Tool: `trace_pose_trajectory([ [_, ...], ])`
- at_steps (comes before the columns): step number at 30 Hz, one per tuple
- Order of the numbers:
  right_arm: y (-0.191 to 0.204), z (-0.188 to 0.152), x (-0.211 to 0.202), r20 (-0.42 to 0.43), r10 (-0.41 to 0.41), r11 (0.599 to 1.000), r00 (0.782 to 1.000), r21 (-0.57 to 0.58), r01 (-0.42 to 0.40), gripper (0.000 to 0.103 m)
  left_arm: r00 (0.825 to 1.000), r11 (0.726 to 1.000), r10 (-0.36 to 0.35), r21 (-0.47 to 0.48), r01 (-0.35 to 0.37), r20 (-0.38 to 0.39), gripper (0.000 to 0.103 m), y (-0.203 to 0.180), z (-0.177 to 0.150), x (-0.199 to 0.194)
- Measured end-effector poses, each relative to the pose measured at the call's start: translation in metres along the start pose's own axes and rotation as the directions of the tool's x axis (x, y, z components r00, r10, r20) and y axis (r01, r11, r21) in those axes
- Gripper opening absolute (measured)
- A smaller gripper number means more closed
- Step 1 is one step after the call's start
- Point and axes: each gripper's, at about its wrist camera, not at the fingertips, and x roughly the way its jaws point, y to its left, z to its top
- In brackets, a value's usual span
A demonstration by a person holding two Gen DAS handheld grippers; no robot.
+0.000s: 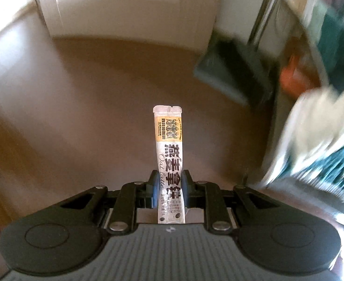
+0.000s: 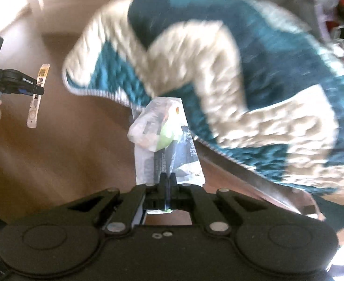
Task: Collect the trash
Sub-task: 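Lift the drink stick with the left tool while the right tool lifts the clear bag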
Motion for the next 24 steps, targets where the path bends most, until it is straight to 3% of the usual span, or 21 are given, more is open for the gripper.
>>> trace_pose_trajectory([
  [3, -0.005, 0.003, -0.049, 0.076, -0.019, 0.999, 0.997, 0.031, 0.017, 0.000, 0.994, 1.000, -0.031, 0.000, 0.032, 0.109, 0.019, -0.007, 0.028, -0.051],
  [6, -0.012, 0.004, -0.099, 0.158, -0.045, 0.998, 0.986, 0.055, 0.037, 0.000, 0.976, 0.997, -0.078, 0.025, 0.075, 0.201, 0.019, -0.016, 0.051, -0.104],
  [14, -0.047, -0.009, -0.223, 0.354, -0.094, 0.984, 0.930, 0.177, 0.032, 0.000, 0.905, 0.967, -0.241, 0.170, 0.191, 0.351, 0.019, -0.076, 0.069, -0.249],
  [20, -0.085, -0.040, -0.305, 0.452, -0.151, 0.970, 0.879, 0.237, 0.045, 0.000, 0.839, 0.913, -0.378, 0.307, 0.268, 0.392, 0.019, -0.141, 0.054, -0.342],
  [24, -0.114, -0.066, -0.357, 0.500, -0.205, 0.955, 0.841, 0.291, 0.060, 0.000, 0.791, 0.857, -0.474, 0.408, 0.314, 0.387, 0.019, -0.192, 0.036, -0.394],
])
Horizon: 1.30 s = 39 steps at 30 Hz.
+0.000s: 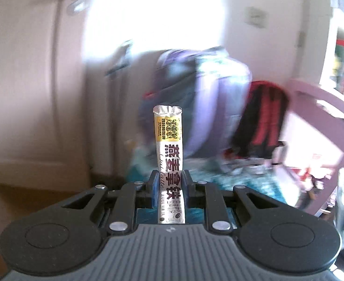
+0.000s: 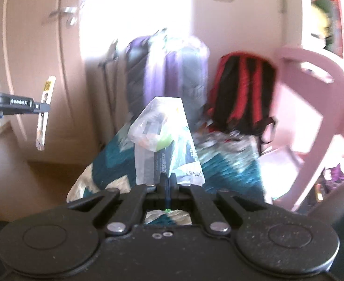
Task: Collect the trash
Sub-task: 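Lift the drink stick with the left tool while the right tool lifts the clear bag, then hold both items over the teal bin and open both tools to drop them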
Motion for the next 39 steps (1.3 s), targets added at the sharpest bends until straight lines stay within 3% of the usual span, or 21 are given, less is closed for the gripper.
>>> trace_pose_trajectory([
  [7, -0.064, 0.007, -0.074, 0.113, -0.103, 0.993, 0.988, 0.062, 0.096, 0.000, 0.983, 0.978, -0.184, 0.107, 0.182, 0.010, 0.019, -0.119, 0.034, -0.035],
  [14, -0.129, 0.014, -0.134, 0.192, -0.236, 0.968, 0.952, 0.127, 0.215, 0.000, 0.945, 0.919, -0.326, 0.244, 0.310, 0.027, 0.019, -0.244, 0.052, -0.046],
  [20, -0.186, 0.016, -0.181, 0.220, -0.361, 0.927, 0.906, 0.190, 0.323, 0.000, 0.887, 0.843, -0.461, 0.305, 0.443, -0.014, 0.019, -0.351, 0.065, -0.054],
  [25, -0.231, 0.011, -0.207, 0.203, -0.460, 0.879, 0.864, 0.242, 0.411, 0.000, 0.816, 0.758, -0.573, 0.332, 0.561, -0.071, 0.019, -0.438, 0.071, -0.061],
  [31, -0.277, -0.005, -0.212, 0.139, -0.514, 0.836, 0.846, 0.299, 0.459, 0.000, 0.737, 0.664, -0.654, 0.338, 0.667, -0.169, 0.019, -0.527, 0.061, -0.061],
  [35, -0.293, -0.015, -0.203, 0.092, -0.523, 0.826, 0.848, 0.303, 0.476, 0.000, 0.722, 0.634, -0.649, 0.354, 0.687, -0.238, 0.019, -0.572, 0.045, -0.051],
  [39, -0.307, -0.028, -0.188, 0.028, -0.521, 0.815, 0.853, 0.314, 0.488, 0.000, 0.722, 0.624, -0.616, 0.364, 0.691, -0.315, 0.019, -0.603, 0.026, -0.028],
])
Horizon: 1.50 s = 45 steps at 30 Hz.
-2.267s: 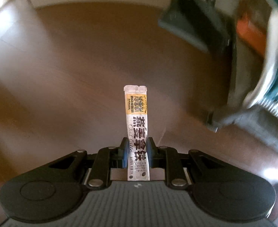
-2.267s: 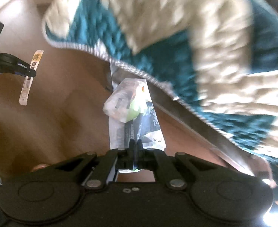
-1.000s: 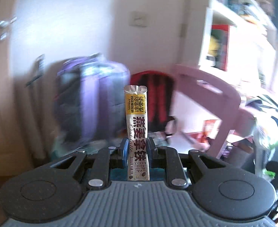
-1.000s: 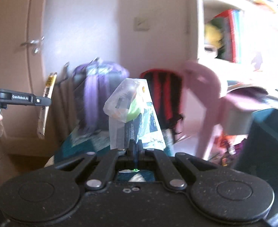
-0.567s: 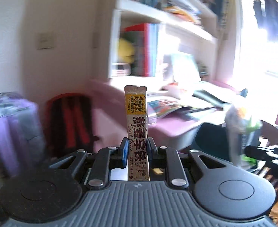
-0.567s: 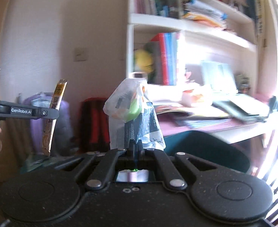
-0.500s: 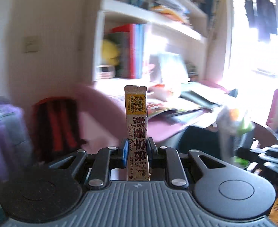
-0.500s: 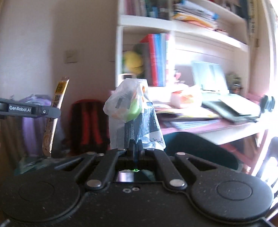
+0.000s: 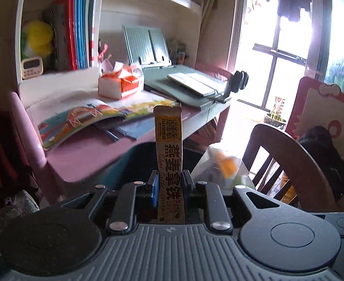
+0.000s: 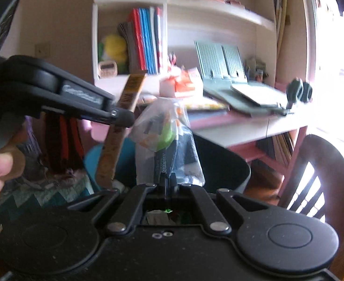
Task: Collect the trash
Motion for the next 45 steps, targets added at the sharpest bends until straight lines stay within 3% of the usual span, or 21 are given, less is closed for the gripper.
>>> trace_pose_trajectory([
  [9, -0.015, -0.013, 0.040, -0.114, -0.022, 0.999, 0.993, 0.029, 0.026, 0.000, 0.985, 0.999, 0.024, -0.029, -0.029, -0.171, 0.019, -0.001, -0.011, 0.064],
  [13, -0.012, -0.011, 0.040, -0.119, -0.003, 1.000, 0.993, 0.031, 0.007, 0.001, 0.975, 0.999, 0.034, -0.021, -0.040, -0.221, 0.020, -0.002, -0.017, 0.078],
  [20, -0.008, -0.008, 0.041, -0.134, -0.018, 1.000, 0.991, 0.022, 0.021, 0.014, 0.963, 0.999, 0.032, -0.026, -0.040, -0.266, 0.021, 0.000, -0.028, 0.087],
  [23, -0.009, -0.008, 0.038, -0.135, -0.008, 0.999, 0.991, 0.041, 0.013, 0.018, 0.967, 0.999, 0.026, -0.032, -0.035, -0.253, 0.022, 0.000, -0.031, 0.079],
  [24, -0.009, -0.007, 0.037, -0.133, -0.004, 0.999, 0.991, 0.045, 0.011, 0.024, 0.969, 0.999, 0.026, -0.035, -0.035, -0.247, 0.022, 0.000, -0.030, 0.075],
  [26, -0.009, -0.008, 0.032, -0.119, -0.003, 0.999, 0.993, 0.052, 0.009, 0.035, 0.972, 0.998, 0.027, -0.041, -0.037, -0.233, 0.031, 0.001, -0.029, 0.067],
  [31, -0.003, -0.003, 0.013, -0.084, 0.000, 0.999, 0.996, 0.040, 0.003, 0.033, 0.986, 0.999, 0.033, -0.037, -0.039, -0.162, 0.056, 0.003, -0.026, 0.035],
  [36, 0.004, 0.003, -0.013, -0.040, 0.014, 0.999, 0.999, 0.033, -0.013, 0.038, 0.993, 0.999, 0.023, -0.041, -0.028, -0.113, 0.056, 0.006, -0.026, -0.002],
  [40, 0.009, 0.007, -0.033, -0.007, 0.033, 0.999, 0.999, 0.039, -0.032, 0.045, 0.997, 0.999, 0.027, -0.037, -0.029, -0.067, 0.068, 0.009, -0.028, -0.033],
  [45, 0.021, 0.009, -0.057, 0.030, 0.064, 0.997, 0.998, 0.032, -0.065, 0.048, 0.999, 0.999, 0.031, -0.045, -0.032, -0.022, 0.070, 0.017, -0.035, -0.072],
])
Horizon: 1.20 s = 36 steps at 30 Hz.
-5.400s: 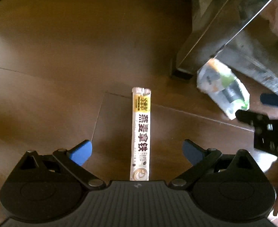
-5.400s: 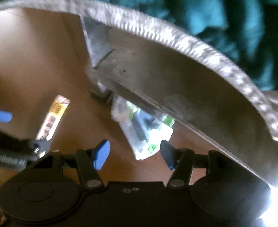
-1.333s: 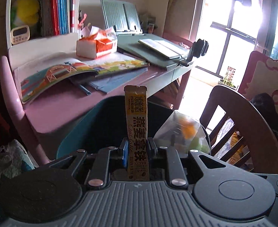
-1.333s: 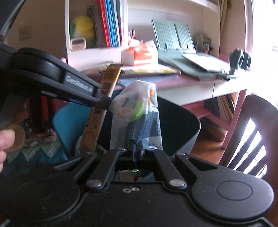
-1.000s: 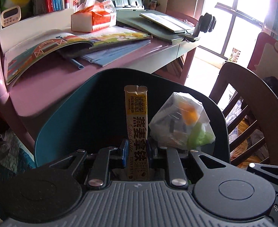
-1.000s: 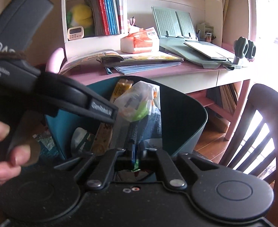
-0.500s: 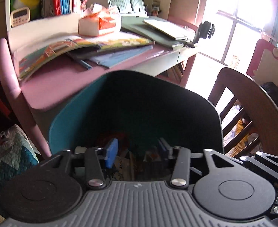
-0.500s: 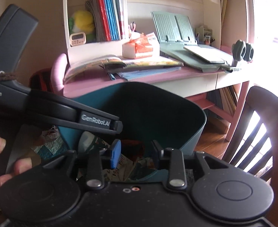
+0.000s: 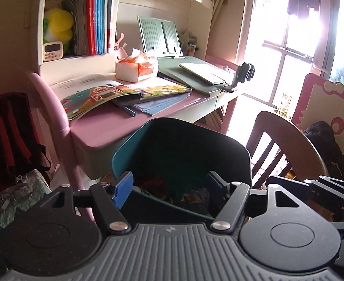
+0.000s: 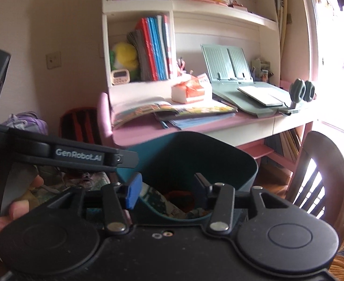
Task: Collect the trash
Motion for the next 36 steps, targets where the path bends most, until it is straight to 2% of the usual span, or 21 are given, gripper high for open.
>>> trace_pose_trajectory([
  [4, 0.010, 0.001, -0.014, 0.014, 0.031, 1.000, 0.999, -0.002, -0.031, 0.050, 1.000, 1.000, 0.006, -0.004, -0.006, 0.028, 0.075, 0.008, -0.008, -0.026],
  [14, 0.028, 0.001, -0.040, 0.021, 0.060, 0.998, 0.998, -0.004, -0.060, 0.058, 0.997, 1.000, 0.029, -0.003, -0.029, 0.075, 0.080, 0.024, -0.028, -0.073],
  [19, 0.033, 0.000, -0.053, 0.019, 0.022, 1.000, 1.000, 0.006, -0.022, 0.061, 0.995, 1.000, 0.008, 0.015, -0.009, 0.095, 0.083, 0.023, -0.035, -0.089],
  [21, 0.035, -0.001, -0.057, 0.019, -0.003, 1.000, 1.000, 0.008, 0.003, 0.063, 0.994, 1.000, -0.009, 0.023, 0.006, 0.106, 0.087, 0.021, -0.037, -0.094],
  [23, 0.036, -0.002, -0.062, 0.025, -0.016, 1.000, 1.000, 0.009, 0.016, 0.064, 0.993, 0.999, -0.034, 0.029, 0.030, 0.116, 0.098, 0.018, -0.039, -0.098],
  [25, 0.036, -0.002, -0.068, 0.036, -0.021, 1.000, 0.999, 0.009, 0.020, 0.065, 0.990, 0.999, -0.032, 0.029, 0.029, 0.136, 0.100, 0.015, -0.040, -0.102],
  [29, 0.034, -0.003, -0.076, 0.046, -0.034, 0.999, 0.998, 0.004, 0.034, 0.065, 0.989, 0.998, -0.063, 0.026, 0.060, 0.136, 0.101, 0.013, -0.041, -0.105],
  [36, 0.029, -0.004, -0.082, 0.052, -0.049, 0.999, 0.997, 0.014, 0.048, 0.065, 0.987, 0.997, -0.070, 0.045, 0.064, 0.145, 0.101, 0.007, -0.043, -0.111],
])
